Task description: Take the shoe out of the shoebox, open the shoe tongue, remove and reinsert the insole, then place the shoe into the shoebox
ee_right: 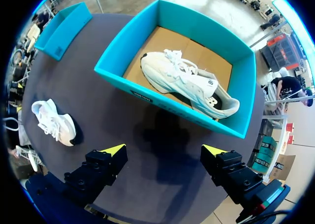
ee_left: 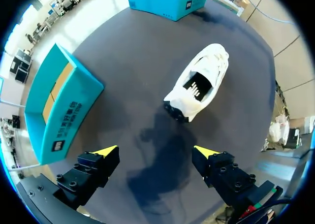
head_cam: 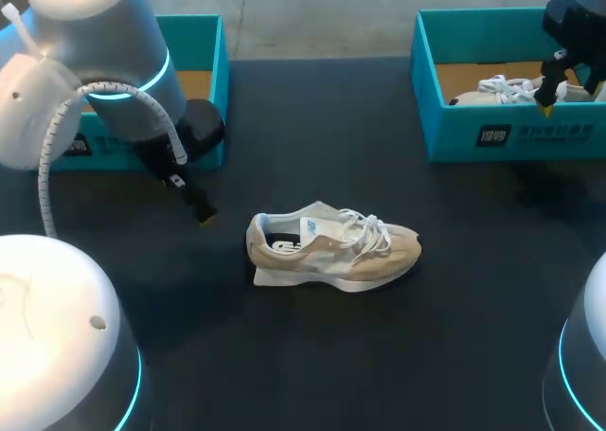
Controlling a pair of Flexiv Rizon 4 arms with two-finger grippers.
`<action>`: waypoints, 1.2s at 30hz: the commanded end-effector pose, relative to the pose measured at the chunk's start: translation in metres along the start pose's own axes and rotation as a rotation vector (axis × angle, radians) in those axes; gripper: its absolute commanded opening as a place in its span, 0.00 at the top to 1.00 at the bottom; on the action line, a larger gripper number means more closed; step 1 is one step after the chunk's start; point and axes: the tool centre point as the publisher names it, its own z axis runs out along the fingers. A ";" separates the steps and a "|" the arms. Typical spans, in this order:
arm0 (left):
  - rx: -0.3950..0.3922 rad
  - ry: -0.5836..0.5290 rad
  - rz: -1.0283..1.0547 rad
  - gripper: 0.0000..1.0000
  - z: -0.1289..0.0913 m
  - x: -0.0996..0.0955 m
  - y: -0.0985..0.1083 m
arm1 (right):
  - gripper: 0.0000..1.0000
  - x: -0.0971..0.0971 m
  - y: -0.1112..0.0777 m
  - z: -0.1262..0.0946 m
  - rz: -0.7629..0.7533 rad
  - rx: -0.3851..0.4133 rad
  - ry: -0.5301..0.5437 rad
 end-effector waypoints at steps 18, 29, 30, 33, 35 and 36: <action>0.350 0.072 0.051 0.00 0.041 -0.021 0.010 | 0.00 0.000 -0.001 0.000 0.000 -0.001 -0.001; 0.350 0.072 0.051 0.00 0.041 -0.021 0.010 | 0.00 0.000 -0.001 0.000 0.000 -0.001 -0.001; 0.350 0.072 0.051 0.00 0.041 -0.021 0.010 | 0.00 0.000 -0.001 0.000 0.000 -0.001 -0.001; 0.350 0.072 0.051 0.00 0.041 -0.021 0.010 | 0.00 0.000 -0.001 0.000 0.000 -0.001 -0.001; 0.394 0.032 0.082 0.00 0.046 -0.021 0.011 | 0.00 0.000 -0.001 0.000 0.000 -0.001 -0.001; 0.425 0.026 0.090 0.00 0.049 -0.023 0.011 | 0.00 0.000 -0.001 0.000 0.000 -0.001 -0.001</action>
